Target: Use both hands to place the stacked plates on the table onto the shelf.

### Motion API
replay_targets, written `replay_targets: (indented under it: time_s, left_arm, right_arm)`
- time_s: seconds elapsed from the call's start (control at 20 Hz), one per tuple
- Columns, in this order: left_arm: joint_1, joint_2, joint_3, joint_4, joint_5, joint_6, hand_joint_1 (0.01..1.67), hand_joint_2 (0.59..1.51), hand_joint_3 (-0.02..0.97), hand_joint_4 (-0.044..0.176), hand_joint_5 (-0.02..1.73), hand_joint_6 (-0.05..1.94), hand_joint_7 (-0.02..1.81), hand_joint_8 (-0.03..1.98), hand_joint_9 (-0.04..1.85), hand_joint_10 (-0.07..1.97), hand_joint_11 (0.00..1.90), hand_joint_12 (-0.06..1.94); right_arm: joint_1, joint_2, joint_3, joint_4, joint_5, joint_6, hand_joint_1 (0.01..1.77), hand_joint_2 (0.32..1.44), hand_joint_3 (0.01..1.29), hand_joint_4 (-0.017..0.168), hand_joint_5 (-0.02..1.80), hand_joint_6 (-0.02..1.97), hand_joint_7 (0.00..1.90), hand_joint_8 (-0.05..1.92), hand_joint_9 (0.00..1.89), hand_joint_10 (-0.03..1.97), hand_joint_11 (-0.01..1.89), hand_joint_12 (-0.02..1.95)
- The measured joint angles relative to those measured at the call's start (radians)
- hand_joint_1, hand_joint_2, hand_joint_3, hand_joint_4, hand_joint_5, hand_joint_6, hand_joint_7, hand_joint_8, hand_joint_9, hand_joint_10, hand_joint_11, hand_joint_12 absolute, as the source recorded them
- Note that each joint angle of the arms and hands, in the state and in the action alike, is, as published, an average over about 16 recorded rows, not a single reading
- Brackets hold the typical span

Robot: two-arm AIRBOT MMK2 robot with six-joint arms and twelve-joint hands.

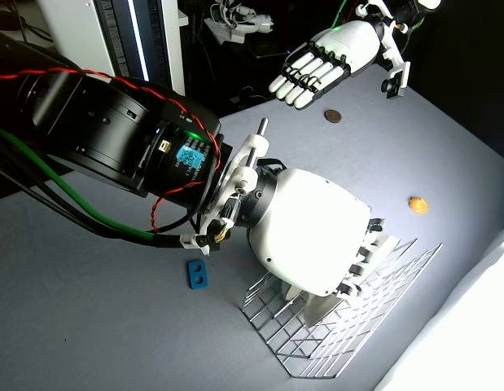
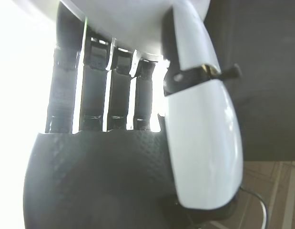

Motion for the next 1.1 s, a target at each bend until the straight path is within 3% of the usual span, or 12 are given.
replay_targets:
  time_s: [0.35,0.75,0.9,1.1]
  left_arm:
    - [-0.002,0.006,-0.009,0.004,0.002,0.005,0.02,1.147,0.017,-0.002,0.02,0.0,0.02,0.01,0.02,0.01,0.02,0.01]
    - [-0.002,0.015,-0.012,0.01,0.005,0.015,0.02,1.147,0.017,-0.002,0.03,0.0,0.03,0.01,0.02,0.01,0.02,0.01]
    - [-0.002,0.017,-0.012,0.012,0.006,0.018,0.02,1.15,0.017,-0.002,0.06,0.0,0.07,0.01,0.05,0.01,0.02,0.03]
    - [-0.002,0.018,-0.012,0.015,0.006,0.023,0.02,1.163,0.017,-0.002,0.15,0.0,0.18,0.01,0.15,0.01,0.02,0.22]
  right_arm:
    - [0.035,0.053,-0.055,-0.012,0.006,-0.019,1.12,1.04,0.01,-0.002,0.8,0.17,0.94,0.07,0.91,0.22,0.5,1.24]
    - [0.059,0.207,-0.198,-0.082,0.027,-0.107,0.98,1.05,0.01,-0.002,0.79,0.11,0.9,0.03,0.85,0.18,0.4,1.29]
    - [0.043,0.277,-0.256,-0.112,0.055,-0.147,0.9,1.06,0.01,-0.002,0.8,0.1,0.9,0.03,0.84,0.18,0.39,1.3]
    - [0.003,0.369,-0.326,-0.146,0.099,-0.192,0.78,1.07,0.01,-0.002,0.83,0.09,0.94,0.03,0.87,0.18,0.41,1.28]
